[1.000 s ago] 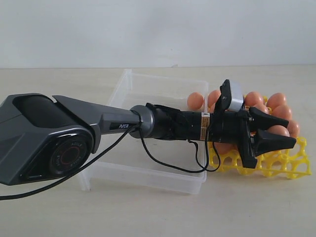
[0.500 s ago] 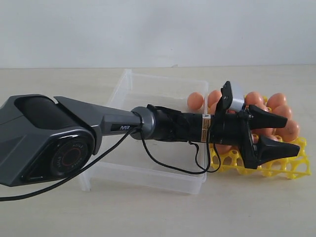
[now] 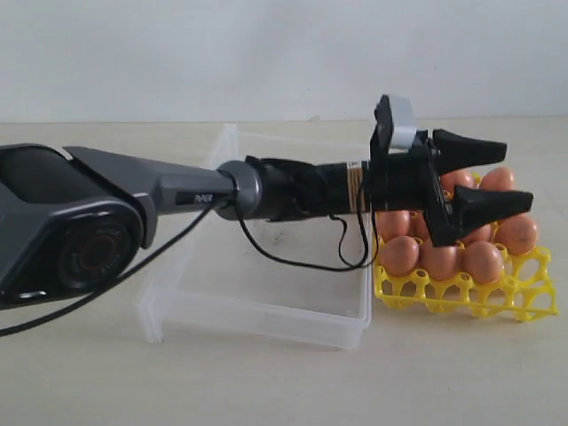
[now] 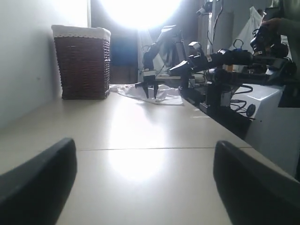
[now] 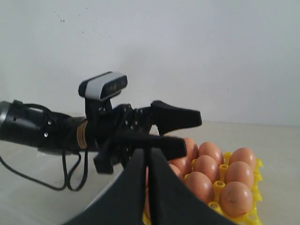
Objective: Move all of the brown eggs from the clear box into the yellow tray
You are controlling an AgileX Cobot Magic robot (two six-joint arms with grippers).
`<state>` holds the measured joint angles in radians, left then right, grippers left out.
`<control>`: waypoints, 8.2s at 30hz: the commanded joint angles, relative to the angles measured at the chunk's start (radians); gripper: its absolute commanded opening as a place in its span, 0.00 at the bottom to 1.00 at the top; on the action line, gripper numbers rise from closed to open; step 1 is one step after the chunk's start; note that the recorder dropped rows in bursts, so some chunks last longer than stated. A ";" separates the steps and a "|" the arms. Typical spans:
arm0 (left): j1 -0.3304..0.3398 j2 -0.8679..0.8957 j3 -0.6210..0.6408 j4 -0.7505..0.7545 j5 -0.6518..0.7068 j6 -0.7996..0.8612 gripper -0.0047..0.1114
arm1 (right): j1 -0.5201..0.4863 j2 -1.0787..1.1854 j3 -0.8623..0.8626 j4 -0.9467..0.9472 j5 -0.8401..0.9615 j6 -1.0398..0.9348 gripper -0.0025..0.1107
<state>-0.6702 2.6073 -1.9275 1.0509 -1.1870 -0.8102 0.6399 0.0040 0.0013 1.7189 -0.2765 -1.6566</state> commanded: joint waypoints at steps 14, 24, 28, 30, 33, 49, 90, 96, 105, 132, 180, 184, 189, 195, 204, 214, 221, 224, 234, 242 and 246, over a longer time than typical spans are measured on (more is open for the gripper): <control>0.242 -0.324 0.043 0.693 0.503 -0.983 0.70 | -0.003 -0.004 -0.001 0.001 0.004 -0.001 0.02; 0.311 -0.364 0.036 0.693 0.223 -1.074 0.57 | -0.003 -0.004 -0.001 0.001 0.004 -0.001 0.02; 0.345 -0.379 0.060 0.693 0.059 -0.968 0.33 | -0.003 -0.004 -0.001 0.001 0.004 -0.001 0.02; 0.378 -0.377 0.076 0.693 -0.034 -0.926 0.22 | -0.003 -0.004 -0.001 0.001 0.004 -0.001 0.02; 0.443 -0.383 0.103 0.693 -0.034 -0.927 0.07 | -0.003 -0.004 -0.001 0.001 0.004 -0.001 0.02; 0.939 -0.509 0.244 0.693 -0.034 -1.088 0.07 | -0.003 -0.004 -0.001 0.001 0.004 -0.001 0.02; 1.216 -0.786 1.645 -0.258 -0.034 0.287 0.07 | -0.003 -0.004 -0.001 -0.090 -0.013 -0.066 0.02; 1.218 -0.786 1.645 -0.258 -0.034 0.287 0.07 | -0.003 -0.004 -0.039 -0.239 0.067 0.116 0.02; 1.218 -0.786 1.645 -0.258 -0.034 0.287 0.07 | -0.003 0.203 -0.115 -0.951 -0.041 1.034 0.02; 1.218 -0.786 1.645 -0.258 -0.034 0.287 0.07 | -0.076 1.503 -1.004 -1.541 0.350 1.563 0.02; 1.218 -0.786 1.645 -0.258 -0.034 0.289 0.07 | -0.281 2.366 -1.947 -1.656 1.159 2.095 0.49; 1.218 -0.786 1.645 -0.258 -0.034 0.289 0.07 | -0.302 2.372 -1.947 -1.697 1.113 2.191 0.49; 1.218 -0.786 1.645 -0.258 -0.034 0.289 0.07 | -0.321 2.400 -1.947 -1.660 1.055 2.209 0.49; 1.218 -0.786 1.645 -0.258 -0.034 0.289 0.07 | -0.321 2.432 -1.947 -1.567 0.903 2.264 0.49; 1.218 -0.786 1.645 -0.258 -0.034 0.289 0.07 | -0.321 2.467 -1.947 -1.620 1.021 2.072 0.28; 1.218 -0.786 1.645 -0.258 -0.034 0.289 0.07 | -0.321 2.392 -1.947 -1.650 1.082 1.657 0.54; 1.218 -0.786 1.645 -0.258 -0.034 0.289 0.07 | -0.321 2.388 -1.947 -1.657 1.104 1.573 0.52; 1.218 -0.786 1.645 -0.258 -0.034 0.289 0.07 | -0.321 2.388 -1.947 -1.657 1.094 1.573 0.46; 1.218 -0.786 1.645 -0.258 -0.034 0.289 0.07 | -0.321 2.388 -1.947 -1.641 0.991 1.573 0.02; 1.218 -0.786 1.645 -0.258 -0.034 0.289 0.07 | -0.286 2.360 -1.828 -1.552 0.675 1.499 0.02; 1.218 -0.786 1.645 -0.258 -0.034 0.289 0.07 | -0.223 2.294 -1.607 -1.544 0.132 1.456 0.02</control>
<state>0.5509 1.8314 -0.2884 0.7906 -1.2095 -0.5284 0.3772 2.3617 -1.7365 0.1640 0.2456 -0.1708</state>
